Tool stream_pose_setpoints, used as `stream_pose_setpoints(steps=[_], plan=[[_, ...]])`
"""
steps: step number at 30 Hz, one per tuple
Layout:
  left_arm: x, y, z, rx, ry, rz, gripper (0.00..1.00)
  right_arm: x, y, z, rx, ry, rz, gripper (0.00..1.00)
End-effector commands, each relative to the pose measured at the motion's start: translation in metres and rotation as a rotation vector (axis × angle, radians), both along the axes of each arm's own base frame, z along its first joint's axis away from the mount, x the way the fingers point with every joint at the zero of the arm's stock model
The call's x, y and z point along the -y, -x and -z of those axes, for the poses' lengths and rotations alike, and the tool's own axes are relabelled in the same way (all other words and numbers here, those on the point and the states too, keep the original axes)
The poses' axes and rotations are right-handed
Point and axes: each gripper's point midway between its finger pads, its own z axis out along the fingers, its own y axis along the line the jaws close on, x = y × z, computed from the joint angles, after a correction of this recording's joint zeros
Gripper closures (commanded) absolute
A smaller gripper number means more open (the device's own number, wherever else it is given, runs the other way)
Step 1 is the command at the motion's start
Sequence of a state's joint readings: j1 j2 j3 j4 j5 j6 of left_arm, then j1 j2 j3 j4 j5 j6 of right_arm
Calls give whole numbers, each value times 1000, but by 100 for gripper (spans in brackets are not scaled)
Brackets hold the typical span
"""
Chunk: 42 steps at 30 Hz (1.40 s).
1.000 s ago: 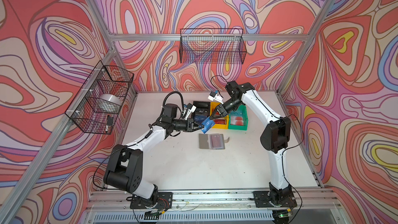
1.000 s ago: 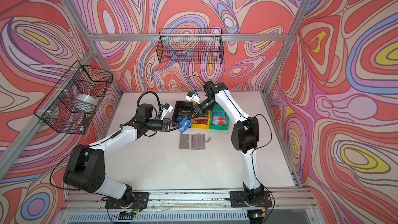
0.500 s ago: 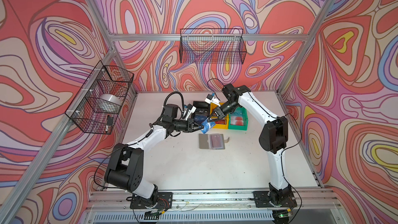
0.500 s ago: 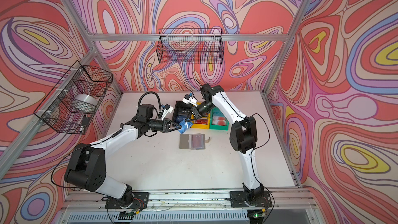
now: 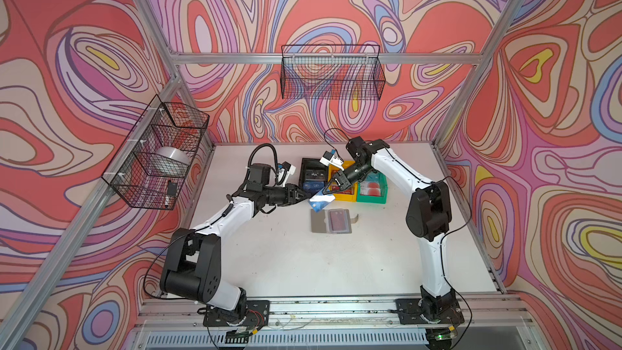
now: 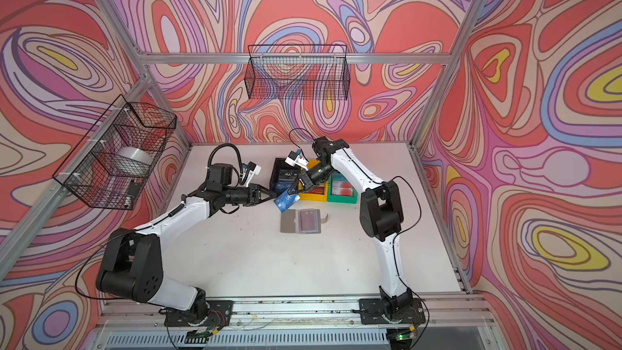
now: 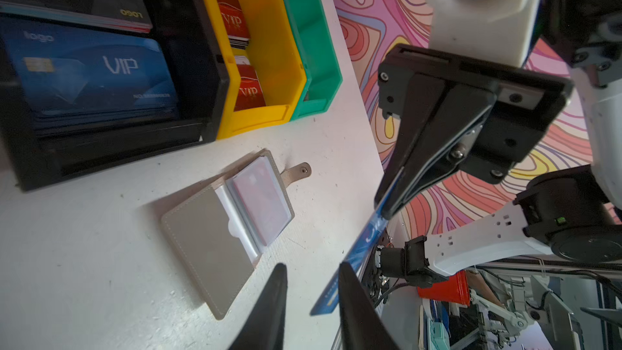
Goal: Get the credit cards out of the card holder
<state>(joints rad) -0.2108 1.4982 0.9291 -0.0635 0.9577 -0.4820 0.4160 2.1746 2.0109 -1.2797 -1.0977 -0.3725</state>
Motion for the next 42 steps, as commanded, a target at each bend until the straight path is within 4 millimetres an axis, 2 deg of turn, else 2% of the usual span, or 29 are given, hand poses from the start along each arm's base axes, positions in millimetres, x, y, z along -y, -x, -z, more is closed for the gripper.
stream_pose_setpoints(steps=[1, 4, 10, 12, 15, 23, 26, 35, 42], plan=[[-13, -8, -4, 14, 0, -70, 64, 0, 4, -14, 42, -8, -5, 100], [-26, -14, 4, -7, -42, -153, 60, -3, -14, -11, 63, 41, 75, 100], [-39, -11, 12, -10, -107, -228, 56, -6, -88, -7, 103, 187, 502, 100], [-40, -9, 14, -17, -111, -233, 56, -10, -101, -6, 79, 179, 567, 100], [-42, -6, 18, -32, -106, -245, 56, -17, -113, 6, 101, 239, 627, 100], [-48, -7, 25, -49, -82, -293, 56, -35, -131, 42, 123, 378, 742, 100], [-48, -7, 27, -55, -79, -289, 56, -31, -136, 53, 134, 423, 790, 100], [-50, -8, 31, -70, -71, -288, 56, -18, -137, 64, 152, 485, 835, 100], [-49, -8, 32, -76, -63, -284, 56, -24, -136, 76, 110, 471, 854, 100]])
